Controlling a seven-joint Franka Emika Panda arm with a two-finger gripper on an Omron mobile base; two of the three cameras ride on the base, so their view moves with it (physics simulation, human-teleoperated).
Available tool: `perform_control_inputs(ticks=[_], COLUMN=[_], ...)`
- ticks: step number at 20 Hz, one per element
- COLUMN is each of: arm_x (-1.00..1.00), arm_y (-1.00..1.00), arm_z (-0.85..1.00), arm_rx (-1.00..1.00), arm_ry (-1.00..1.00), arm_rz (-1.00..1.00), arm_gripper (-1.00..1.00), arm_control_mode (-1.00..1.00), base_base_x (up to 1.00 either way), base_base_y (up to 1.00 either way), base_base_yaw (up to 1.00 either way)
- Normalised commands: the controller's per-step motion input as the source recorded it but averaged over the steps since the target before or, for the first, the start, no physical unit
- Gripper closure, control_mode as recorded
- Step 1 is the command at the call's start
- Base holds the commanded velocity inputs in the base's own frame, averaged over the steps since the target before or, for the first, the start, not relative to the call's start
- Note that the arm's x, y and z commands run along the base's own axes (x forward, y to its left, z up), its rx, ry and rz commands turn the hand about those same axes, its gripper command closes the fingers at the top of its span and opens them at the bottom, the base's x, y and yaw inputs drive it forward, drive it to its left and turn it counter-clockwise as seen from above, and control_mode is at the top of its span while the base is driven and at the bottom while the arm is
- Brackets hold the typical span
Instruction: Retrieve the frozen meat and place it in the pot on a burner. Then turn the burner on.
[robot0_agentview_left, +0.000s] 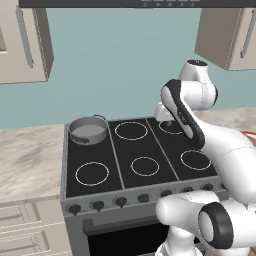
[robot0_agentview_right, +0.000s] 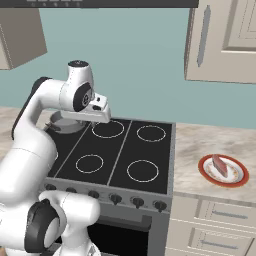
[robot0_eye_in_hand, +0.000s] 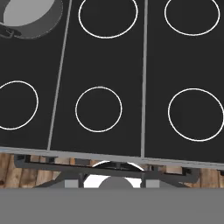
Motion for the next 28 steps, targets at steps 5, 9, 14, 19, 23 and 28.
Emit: perform_control_inputs(ticks=[5,9,14,19,23,28], arm_x=[-0.03,-0.26,-0.35,-0.15,-0.05,0.01], arm_y=[-0.38,-0.71,-0.72,-0.74,-0.78,-0.77], arm_z=[-0.06,-0.27,-0.37,-0.2,-0.03,0.0], arm_rx=[-0.01,-0.02,-0.08,-0.03,0.0,0.0], arm_ry=[0.0,0.0,0.0,0.0,0.0,0.0], arm_rz=[0.0,0.0,0.0,0.0,-0.03,-0.02], arm_gripper=[-1.0,-1.0,-1.0,-1.0,-1.0,-1.0], arm_control_mode=[-1.0,-1.0,-1.0,-1.0,-1.0,-1.0], base_base_x=[0.0,0.0,0.0,0.0,0.0,0.0], base_base_y=[0.0,0.0,0.0,0.0,0.0,0.0], base_base_yaw=[0.0,0.0,0.0,0.0,0.0,0.0])
